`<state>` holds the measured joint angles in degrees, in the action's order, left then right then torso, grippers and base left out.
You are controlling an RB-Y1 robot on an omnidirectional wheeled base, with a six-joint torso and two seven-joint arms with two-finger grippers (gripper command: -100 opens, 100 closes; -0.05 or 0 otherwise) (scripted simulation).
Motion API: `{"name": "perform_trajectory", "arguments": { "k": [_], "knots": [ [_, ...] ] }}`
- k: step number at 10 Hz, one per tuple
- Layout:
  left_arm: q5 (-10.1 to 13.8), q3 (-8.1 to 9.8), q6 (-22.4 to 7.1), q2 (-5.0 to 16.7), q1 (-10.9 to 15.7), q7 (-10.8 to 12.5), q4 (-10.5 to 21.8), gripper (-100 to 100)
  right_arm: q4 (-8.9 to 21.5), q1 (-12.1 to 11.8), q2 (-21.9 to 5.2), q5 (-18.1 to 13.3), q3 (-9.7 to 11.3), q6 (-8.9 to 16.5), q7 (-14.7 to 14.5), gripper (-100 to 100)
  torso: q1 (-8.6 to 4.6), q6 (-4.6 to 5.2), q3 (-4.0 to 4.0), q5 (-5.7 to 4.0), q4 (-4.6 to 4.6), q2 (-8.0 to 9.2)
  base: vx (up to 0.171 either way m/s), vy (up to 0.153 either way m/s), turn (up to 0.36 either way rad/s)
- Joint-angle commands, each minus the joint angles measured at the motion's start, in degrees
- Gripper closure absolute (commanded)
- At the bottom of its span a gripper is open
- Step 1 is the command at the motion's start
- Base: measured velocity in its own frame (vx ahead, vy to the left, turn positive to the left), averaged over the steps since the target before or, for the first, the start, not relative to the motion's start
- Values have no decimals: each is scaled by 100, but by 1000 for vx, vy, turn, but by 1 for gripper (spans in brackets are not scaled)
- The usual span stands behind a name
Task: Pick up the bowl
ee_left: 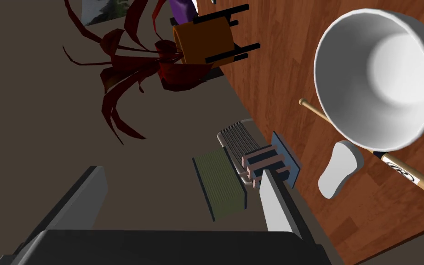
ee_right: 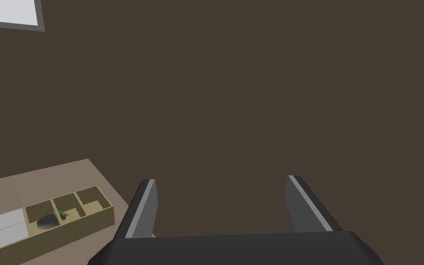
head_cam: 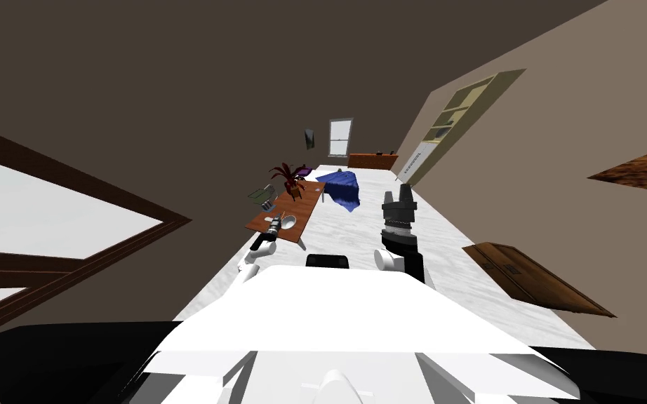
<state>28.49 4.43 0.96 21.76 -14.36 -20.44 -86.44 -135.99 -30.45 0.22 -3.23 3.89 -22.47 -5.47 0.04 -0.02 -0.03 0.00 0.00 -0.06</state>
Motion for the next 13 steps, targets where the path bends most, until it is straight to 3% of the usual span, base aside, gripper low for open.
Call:
{"name": "perform_trajectory", "arguments": {
  "k": [1,2,3,4,5,8,9,10,12,13],
  "knots": [
    [84,-13,-73,7,42,-73,233,-100,0,0,0,0,0,0,0,0,0,0,0,0,0,0,18,2,-62],
    [295,-52,-197,92,138,-179,411,-100,0,0,0,0,0,0,0,0,0,-3,0,0,-1,0,23,5,-80],
    [295,-52,-197,92,138,-179,578,-100,0,0,0,0,0,0,0,0,1,-1,-1,0,-1,-2,23,8,-54],
    [505,-99,-315,177,236,-281,780,-100,0,-1,0,0,0,0,0,0,2,-3,-1,1,-1,-2,31,6,-86],
    [505,-99,-315,177,236,-281,922,-100,0,0,0,0,0,0,0,0,2,-1,-3,1,-1,-5,24,5,-54],
    [919,-213,-528,344,435,-472,1435,-100,0,-1,0,0,0,0,0,0,4,-4,-3,1,-2,-4,33,11,-68],
    [919,-213,-528,344,435,-472,1598,-100,0,-1,0,0,0,0,0,0,3,-1,-4,1,-2,-8,30,14,-48],
    [1121,-279,-623,426,535,-560,1765,-100,0,-1,0,0,0,0,0,0,4,-3,-3,1,-2,-5,31,20,-73],
    [1121,-279,-623,426,535,-560,1927,-100,0,-1,0,0,-1,0,0,0,5,-3,-3,1,-1,-4,22,13,-18],
    [1317,-349,-711,505,633,-643,2134,-100,0,-1,0,0,0,0,0,0,2,-4,-1,1,-1,0,30,13,-73]
  ]
}}
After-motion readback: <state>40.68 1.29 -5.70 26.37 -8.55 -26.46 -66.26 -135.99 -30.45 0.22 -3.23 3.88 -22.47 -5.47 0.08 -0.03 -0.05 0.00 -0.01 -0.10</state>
